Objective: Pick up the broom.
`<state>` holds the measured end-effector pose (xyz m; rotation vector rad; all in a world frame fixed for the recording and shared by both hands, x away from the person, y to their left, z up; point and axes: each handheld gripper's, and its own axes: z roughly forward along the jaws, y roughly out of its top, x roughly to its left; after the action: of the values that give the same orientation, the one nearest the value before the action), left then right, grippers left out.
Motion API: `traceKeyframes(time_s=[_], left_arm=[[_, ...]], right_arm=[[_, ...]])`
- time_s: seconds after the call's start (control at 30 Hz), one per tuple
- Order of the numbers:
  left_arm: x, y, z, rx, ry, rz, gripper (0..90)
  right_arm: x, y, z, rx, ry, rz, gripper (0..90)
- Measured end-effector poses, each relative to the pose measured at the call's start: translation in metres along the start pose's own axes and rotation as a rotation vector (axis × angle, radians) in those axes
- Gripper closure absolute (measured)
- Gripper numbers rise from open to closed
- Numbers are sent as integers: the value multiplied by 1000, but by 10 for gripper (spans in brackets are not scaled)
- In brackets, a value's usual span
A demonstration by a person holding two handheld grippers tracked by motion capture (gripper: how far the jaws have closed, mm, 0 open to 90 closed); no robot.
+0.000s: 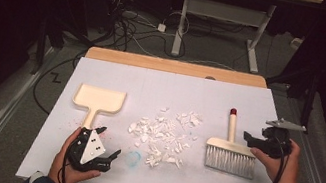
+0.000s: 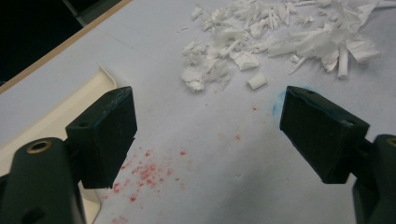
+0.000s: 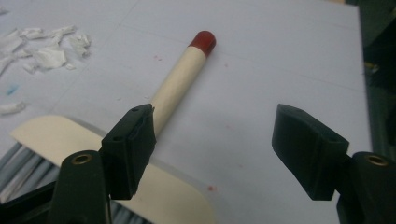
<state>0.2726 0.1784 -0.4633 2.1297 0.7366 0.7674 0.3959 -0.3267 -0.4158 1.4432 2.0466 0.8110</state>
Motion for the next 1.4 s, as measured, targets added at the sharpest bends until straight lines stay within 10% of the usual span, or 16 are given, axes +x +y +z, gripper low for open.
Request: traceKeyframes(time_s=[0.47, 0.9, 1.4], left_arm=[[1, -2, -1, 3, -11, 0, 178], [-1, -2, 0, 20, -15, 6, 178], [1, -3, 1, 25, -17, -4, 180]], right_arm=[[24, 21, 74, 245, 51, 64, 466], [33, 23, 74, 253, 30, 3, 710], [22, 19, 66, 168, 66, 1, 717]])
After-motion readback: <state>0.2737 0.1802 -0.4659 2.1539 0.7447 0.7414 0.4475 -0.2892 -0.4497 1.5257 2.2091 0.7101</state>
